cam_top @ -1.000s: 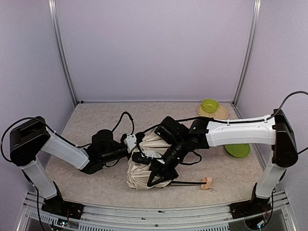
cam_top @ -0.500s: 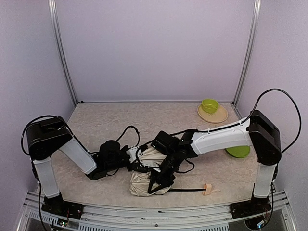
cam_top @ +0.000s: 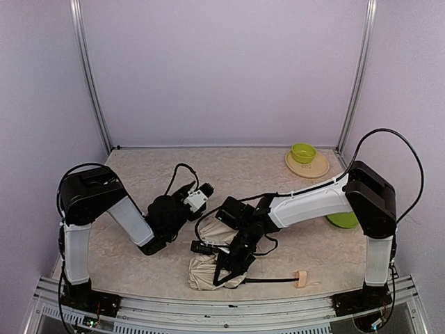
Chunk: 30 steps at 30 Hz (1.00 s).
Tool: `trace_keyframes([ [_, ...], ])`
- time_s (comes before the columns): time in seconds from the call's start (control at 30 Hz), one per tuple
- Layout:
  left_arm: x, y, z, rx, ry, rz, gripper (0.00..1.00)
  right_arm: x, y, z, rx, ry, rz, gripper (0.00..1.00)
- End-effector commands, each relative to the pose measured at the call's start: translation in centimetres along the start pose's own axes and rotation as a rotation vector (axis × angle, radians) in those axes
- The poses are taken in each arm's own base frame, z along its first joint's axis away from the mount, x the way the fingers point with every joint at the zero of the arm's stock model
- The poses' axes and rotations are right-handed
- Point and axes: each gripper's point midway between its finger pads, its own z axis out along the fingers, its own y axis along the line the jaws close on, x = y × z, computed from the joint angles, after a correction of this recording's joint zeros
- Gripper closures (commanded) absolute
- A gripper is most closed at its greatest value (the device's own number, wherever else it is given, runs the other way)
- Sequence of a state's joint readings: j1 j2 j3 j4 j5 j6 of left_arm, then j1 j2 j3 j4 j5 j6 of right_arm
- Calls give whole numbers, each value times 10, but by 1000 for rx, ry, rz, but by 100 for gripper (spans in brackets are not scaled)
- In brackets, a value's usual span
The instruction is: Put away the umbrella
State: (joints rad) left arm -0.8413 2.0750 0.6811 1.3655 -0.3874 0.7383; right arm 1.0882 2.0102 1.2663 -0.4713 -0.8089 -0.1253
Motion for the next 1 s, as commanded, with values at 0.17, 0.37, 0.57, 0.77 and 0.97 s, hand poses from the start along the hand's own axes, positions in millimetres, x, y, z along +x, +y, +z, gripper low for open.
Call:
trace_keyframes([
  [0.17, -4, 111, 0, -340, 169, -205, 5, 59, -17, 21, -74, 141, 229, 97],
  [0.37, -7, 136, -36, -394, 306, -480, 5, 56, -27, 17, -102, 122, 262, 97],
  [0.57, -139, 66, -125, 95, 29, -487, 25, 53, -44, 12, -53, 135, 275, 98],
  [0.77, -151, -86, -244, 826, 42, -188, 21, 43, -57, 7, 1, 118, 259, 98],
  [0.97, -129, -107, -277, 902, -68, 67, 7, 38, -60, 8, -9, 125, 245, 97],
])
